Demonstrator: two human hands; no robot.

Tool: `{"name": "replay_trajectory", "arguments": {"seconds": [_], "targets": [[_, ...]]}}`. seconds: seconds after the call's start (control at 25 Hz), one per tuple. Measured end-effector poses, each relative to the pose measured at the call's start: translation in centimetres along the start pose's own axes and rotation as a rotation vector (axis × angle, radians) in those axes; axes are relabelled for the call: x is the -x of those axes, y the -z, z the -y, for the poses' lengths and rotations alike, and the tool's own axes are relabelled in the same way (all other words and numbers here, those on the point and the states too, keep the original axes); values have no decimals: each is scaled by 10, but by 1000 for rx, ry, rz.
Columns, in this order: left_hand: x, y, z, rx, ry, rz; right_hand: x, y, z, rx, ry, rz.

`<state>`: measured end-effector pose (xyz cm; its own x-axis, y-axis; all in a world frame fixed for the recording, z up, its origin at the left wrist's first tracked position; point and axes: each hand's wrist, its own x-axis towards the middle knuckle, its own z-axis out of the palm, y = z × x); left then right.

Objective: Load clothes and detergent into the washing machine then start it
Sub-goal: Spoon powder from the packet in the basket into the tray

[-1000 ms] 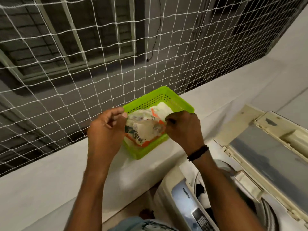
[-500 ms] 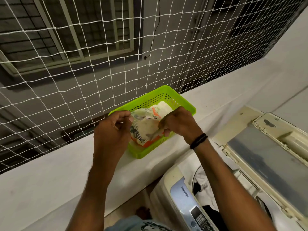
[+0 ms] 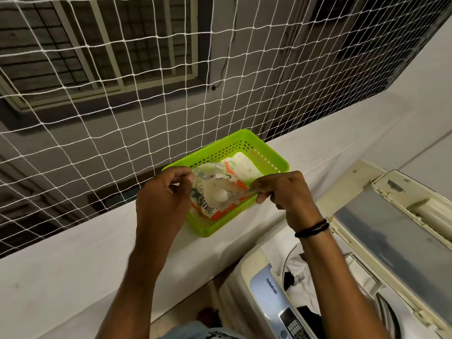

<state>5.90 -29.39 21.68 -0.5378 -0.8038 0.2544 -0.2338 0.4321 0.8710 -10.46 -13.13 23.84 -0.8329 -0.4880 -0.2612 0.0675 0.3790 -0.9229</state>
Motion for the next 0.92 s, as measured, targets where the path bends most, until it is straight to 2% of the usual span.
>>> {"name": "replay_trajectory", "arguments": {"seconds": [0.36, 0.6, 0.8, 0.92], "targets": [[2, -19, -21, 61, -48, -23, 15, 23, -29, -401, -151, 27], [18, -47, -53, 189, -52, -19, 40, 60, -49, -538, -155, -48], [56, -105, -77, 249, -198, 182, 73, 115, -99, -639, -157, -276], [80, -164, -70, 282, -159, 393, 92, 153, -150, -689, -211, -486]]}}
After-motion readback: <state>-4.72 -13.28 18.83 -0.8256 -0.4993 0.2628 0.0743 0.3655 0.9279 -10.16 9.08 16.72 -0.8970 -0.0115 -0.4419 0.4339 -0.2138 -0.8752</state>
